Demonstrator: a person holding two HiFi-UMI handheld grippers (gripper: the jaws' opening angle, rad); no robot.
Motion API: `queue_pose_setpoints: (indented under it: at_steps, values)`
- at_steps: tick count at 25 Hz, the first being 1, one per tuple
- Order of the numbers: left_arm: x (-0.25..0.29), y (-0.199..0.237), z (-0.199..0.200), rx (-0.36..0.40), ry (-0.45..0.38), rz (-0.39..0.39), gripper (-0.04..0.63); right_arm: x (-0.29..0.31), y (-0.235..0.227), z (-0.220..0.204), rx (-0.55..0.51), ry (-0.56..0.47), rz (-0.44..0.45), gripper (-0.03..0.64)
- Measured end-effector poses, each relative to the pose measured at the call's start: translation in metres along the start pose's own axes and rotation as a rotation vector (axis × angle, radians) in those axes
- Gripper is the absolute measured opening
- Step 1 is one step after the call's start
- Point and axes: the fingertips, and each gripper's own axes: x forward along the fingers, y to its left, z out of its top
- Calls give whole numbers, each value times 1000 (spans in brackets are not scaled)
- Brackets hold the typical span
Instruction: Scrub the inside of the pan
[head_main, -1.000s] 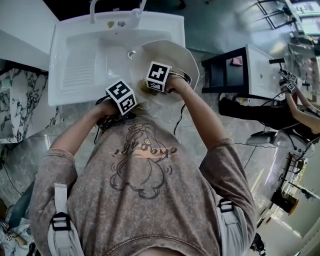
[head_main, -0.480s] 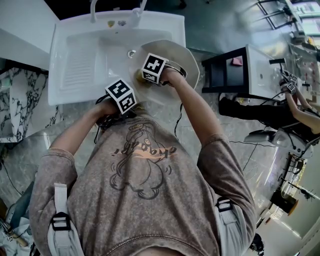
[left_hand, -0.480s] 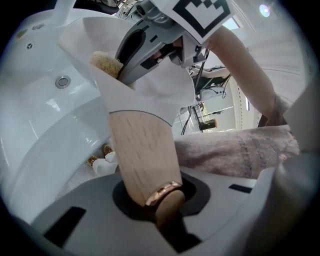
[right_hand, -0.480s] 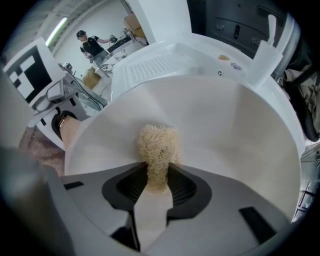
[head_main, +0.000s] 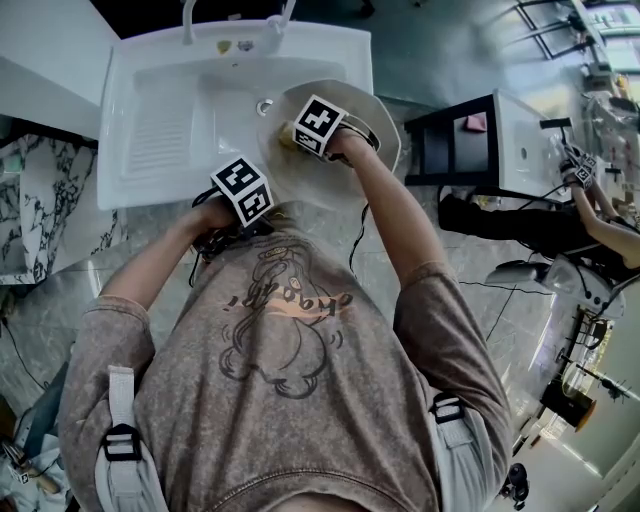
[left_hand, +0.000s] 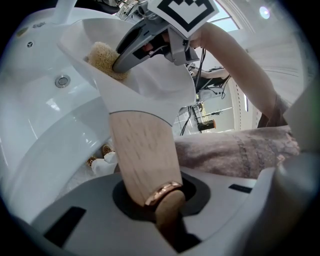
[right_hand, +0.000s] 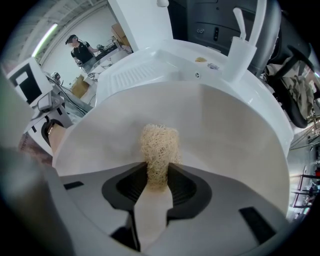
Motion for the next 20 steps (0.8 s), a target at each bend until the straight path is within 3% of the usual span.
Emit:
queue_pose_setpoints:
  at_steps: [10, 20]
  values:
    - [-1, 1, 0, 0, -2, -7, 55, -10, -38, -23, 46, 32, -92, 141]
    - [0, 2, -1, -1, -2, -5, 55, -16, -48, -46, 38, 78, -109, 141]
